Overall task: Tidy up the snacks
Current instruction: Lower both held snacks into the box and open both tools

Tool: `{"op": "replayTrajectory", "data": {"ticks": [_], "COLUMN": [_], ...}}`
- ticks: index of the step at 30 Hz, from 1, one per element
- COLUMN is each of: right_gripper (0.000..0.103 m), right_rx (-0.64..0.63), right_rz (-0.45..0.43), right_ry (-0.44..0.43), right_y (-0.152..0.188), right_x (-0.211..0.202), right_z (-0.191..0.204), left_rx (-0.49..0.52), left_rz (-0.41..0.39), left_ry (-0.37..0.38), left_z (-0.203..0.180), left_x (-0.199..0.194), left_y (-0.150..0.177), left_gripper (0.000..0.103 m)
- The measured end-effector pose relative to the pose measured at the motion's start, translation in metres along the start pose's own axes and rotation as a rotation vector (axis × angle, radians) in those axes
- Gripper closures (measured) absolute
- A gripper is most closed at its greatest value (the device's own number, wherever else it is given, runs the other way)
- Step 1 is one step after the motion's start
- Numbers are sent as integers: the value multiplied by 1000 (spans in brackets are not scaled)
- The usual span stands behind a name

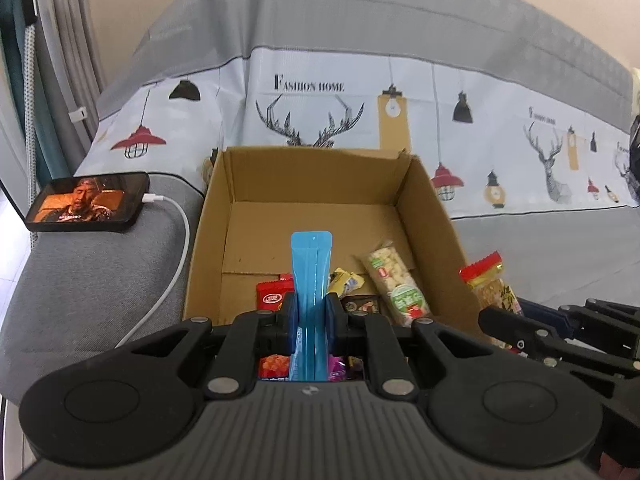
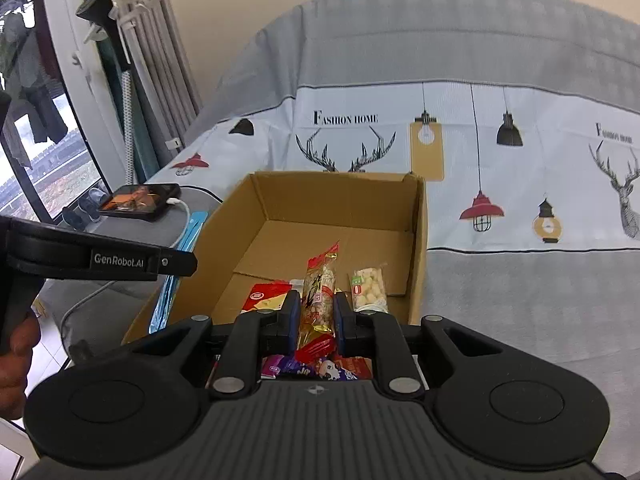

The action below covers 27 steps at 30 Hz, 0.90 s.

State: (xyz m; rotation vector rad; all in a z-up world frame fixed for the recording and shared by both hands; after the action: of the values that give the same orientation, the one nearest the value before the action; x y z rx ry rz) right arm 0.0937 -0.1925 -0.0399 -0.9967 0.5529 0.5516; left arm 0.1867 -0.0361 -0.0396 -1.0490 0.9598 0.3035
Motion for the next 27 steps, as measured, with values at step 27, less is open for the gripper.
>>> {"op": "replayTrajectory", "data": {"ticks": [27], "right_gripper": [83], "right_rx": [52], "right_rz": [48], "right_ry": [45], "right_y": [-18], "right_x": [103], "right_z": [-21], "left_rx": [31], "left_rz": [115], "left_ry": [-41], "left_z": [22], "left_x": [103], "left_y": [-22], "left_gripper": [47]}}
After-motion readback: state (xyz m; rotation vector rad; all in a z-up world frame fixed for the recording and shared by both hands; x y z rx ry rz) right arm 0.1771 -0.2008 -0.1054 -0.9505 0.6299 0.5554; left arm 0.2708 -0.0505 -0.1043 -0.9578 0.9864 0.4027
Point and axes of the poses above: each gripper's, at about its wrist camera, not at the fingertips, and x roughly the way its jaws point, z to its left, y to its underside, the point moved 6 cm from there along x, roughly the way its jaws point, and after that the axes turned 15 degrees about x, right-handed, at the moved point
